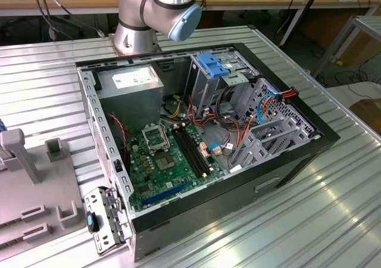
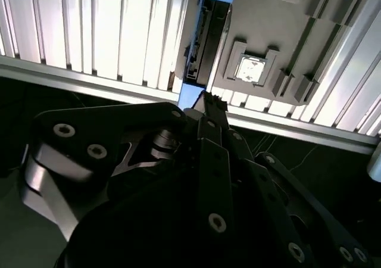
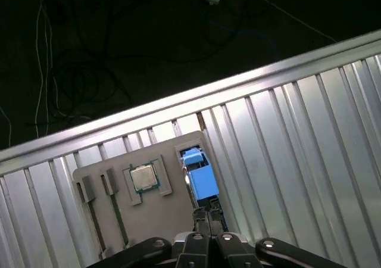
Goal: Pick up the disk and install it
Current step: 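Pick up the disk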
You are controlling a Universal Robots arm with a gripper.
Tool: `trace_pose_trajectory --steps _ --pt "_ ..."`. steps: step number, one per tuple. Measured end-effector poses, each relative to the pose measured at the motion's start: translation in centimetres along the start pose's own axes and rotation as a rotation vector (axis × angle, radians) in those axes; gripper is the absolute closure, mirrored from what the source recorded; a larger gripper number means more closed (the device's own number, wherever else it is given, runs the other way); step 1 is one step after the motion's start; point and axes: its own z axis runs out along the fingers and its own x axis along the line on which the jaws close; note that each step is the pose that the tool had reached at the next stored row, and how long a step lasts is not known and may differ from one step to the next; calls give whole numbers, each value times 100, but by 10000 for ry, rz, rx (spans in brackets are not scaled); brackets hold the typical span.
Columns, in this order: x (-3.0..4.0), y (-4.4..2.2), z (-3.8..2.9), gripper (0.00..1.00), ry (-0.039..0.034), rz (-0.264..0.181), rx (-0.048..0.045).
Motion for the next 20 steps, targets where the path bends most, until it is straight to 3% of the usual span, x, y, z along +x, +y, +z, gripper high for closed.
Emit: trace_pose_trajectory --steps 5,7,9,10,13,14,17,18,20 --pt "0 0 7 89 56 -767 12" --pt "0 -1 12 76 103 -1030 61" --pt "0 -2 24 75 144 -1488 93" --pt "0 -2 28 68 153 -1645 93" --pt "3 -1 42 67 169 -2026 98" --pt "4 -2 45 58 172 -2105 99" --pt "11 -6 58 52 181 -2405 110" --pt "16 -4 65 52 180 -2498 143" --pt "25 8 76 52 157 -2610 307"
